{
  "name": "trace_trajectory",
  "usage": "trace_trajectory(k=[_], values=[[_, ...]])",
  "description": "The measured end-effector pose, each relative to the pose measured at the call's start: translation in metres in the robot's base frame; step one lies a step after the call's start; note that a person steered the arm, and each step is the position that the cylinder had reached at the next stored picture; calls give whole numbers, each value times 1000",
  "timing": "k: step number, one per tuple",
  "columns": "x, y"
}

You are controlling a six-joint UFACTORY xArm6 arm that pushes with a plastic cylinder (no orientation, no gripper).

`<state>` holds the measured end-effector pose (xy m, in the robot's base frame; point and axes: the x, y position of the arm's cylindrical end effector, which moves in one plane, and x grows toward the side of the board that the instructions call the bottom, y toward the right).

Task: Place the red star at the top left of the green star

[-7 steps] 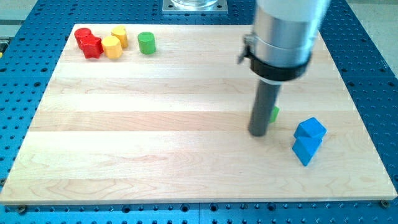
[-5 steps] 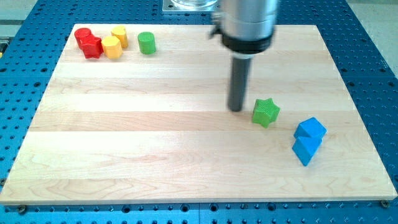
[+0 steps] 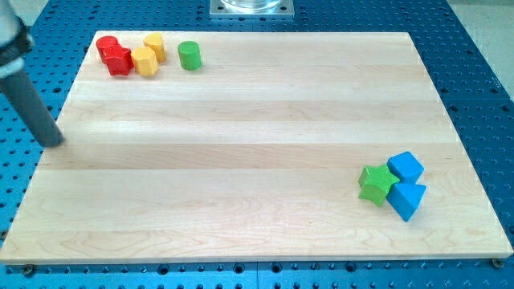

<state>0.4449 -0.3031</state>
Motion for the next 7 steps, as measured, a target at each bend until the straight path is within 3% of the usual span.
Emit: trace_trajectory(k=[1,2,3,4,5,7], values=[[-10,-2],[-111,19],[-183,39],[-174,101],[-107,136],[-55,199]])
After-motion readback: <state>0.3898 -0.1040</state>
